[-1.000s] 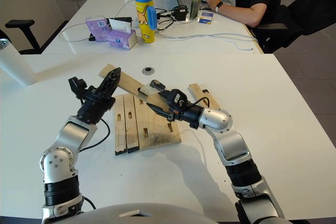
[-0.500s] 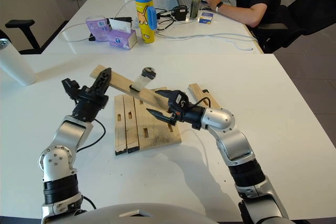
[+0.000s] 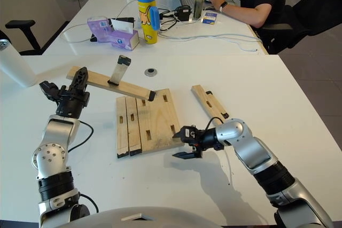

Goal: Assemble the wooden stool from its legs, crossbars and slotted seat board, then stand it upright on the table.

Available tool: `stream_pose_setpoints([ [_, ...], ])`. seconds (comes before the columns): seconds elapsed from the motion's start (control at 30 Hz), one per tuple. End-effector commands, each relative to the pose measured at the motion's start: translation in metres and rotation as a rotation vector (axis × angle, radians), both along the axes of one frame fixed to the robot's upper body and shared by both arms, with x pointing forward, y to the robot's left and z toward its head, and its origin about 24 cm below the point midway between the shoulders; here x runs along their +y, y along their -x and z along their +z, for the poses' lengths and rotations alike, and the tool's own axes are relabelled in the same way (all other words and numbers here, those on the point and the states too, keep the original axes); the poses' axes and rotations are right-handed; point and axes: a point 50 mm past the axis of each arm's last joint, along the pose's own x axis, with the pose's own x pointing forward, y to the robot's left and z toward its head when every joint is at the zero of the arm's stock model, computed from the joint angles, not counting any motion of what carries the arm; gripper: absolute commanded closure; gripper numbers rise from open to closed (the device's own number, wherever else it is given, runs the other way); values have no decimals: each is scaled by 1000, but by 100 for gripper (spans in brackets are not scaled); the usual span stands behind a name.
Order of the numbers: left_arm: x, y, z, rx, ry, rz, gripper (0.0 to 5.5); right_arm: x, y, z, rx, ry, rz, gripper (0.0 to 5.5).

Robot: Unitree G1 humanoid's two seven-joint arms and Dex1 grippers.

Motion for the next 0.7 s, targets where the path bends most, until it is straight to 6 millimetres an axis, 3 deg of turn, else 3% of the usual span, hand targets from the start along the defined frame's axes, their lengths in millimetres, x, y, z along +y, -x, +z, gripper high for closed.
stream_pose_setpoints([
  [0.03,1,-3,7,-24,4,1,446,14,-17,-18,-81,31,-114,224],
  [0.17,0,-3,7,-23,-2,-1,446,22,-34,-37,-86,48,-364,224],
  [0.33,2,-3,4,-11,-30,5,446,34,-33,-48,-2,-9,-532,224],
  [0.7,5,-6,-13,84,-249,13,446,38,-31,-47,15,-29,-548,224],
])
